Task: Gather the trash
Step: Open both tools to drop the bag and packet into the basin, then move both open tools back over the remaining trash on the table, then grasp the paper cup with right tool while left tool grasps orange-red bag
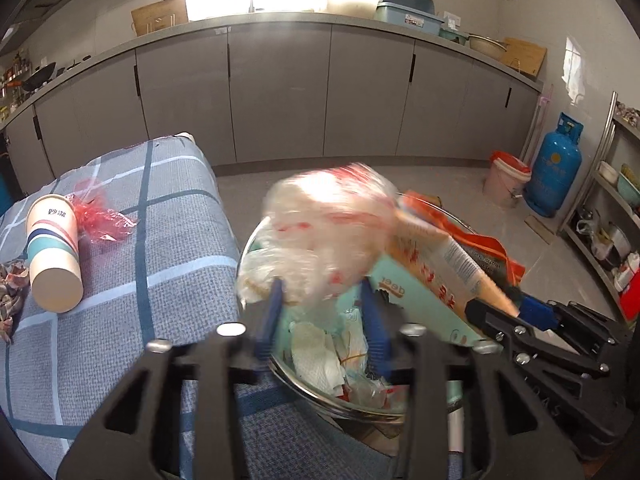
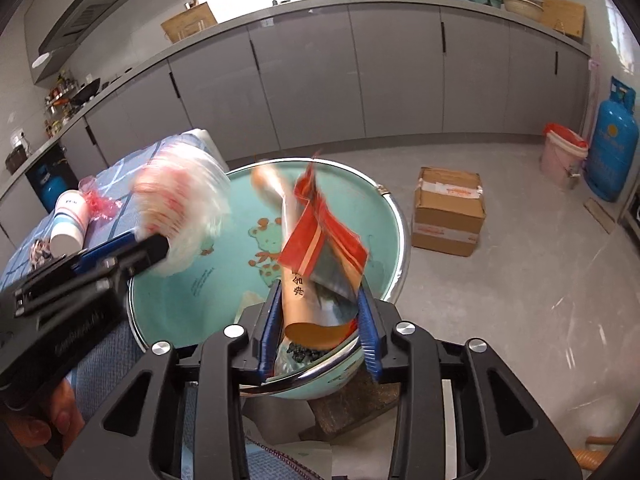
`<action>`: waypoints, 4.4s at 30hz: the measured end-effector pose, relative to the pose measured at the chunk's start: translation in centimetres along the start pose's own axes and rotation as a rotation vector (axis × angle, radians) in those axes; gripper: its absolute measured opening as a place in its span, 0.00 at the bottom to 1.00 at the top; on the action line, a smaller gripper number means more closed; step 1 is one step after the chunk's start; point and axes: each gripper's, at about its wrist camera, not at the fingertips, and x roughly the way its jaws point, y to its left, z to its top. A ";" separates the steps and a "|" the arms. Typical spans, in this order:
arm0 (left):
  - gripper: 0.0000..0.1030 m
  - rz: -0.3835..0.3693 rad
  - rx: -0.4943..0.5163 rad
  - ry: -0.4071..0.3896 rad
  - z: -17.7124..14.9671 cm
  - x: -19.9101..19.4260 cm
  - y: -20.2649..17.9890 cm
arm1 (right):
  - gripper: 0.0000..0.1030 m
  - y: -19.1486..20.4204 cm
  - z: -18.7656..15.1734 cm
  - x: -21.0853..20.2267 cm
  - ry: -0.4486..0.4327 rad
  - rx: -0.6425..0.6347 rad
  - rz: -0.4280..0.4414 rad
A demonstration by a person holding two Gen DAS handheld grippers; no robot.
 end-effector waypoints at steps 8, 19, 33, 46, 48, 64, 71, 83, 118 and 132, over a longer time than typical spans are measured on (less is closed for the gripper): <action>0.49 0.035 -0.090 -0.010 -0.5 -1.1 2.6 | 0.49 -1.4 0.3 -1.1 -0.066 0.071 -0.020; 0.71 0.096 -0.152 -0.063 -2.0 -4.6 5.6 | 0.52 -1.2 0.6 -1.8 -0.110 0.083 -0.038; 0.75 0.253 -0.235 -0.114 -4.5 -11.0 13.6 | 0.56 5.3 1.4 -2.3 -0.168 -0.016 0.023; 0.76 0.365 -0.299 -0.108 -7.1 -14.3 21.1 | 0.60 11.5 0.7 -2.1 -0.146 -0.087 0.112; 0.78 0.383 -0.304 -0.111 -7.4 -14.8 22.0 | 0.62 12.9 0.7 -2.1 -0.140 -0.104 0.138; 0.84 0.580 -0.361 -0.066 -10.1 -19.0 34.7 | 0.74 23.1 0.3 0.8 -0.052 -0.225 0.268; 0.88 0.659 -0.369 -0.014 -11.1 -20.0 40.0 | 0.76 27.0 1.4 3.9 -0.006 -0.253 0.265; 0.88 0.666 -0.352 0.036 -12.8 -21.5 47.0 | 0.69 30.7 2.5 7.4 0.032 -0.343 0.233; 0.47 0.428 -0.300 0.131 -14.8 -18.4 40.6 | 0.56 27.9 0.0 2.7 -0.012 -0.343 0.301; 0.21 0.416 -0.345 0.123 -14.3 -18.5 35.9 | 0.56 24.7 -2.1 1.0 -0.033 -0.296 0.329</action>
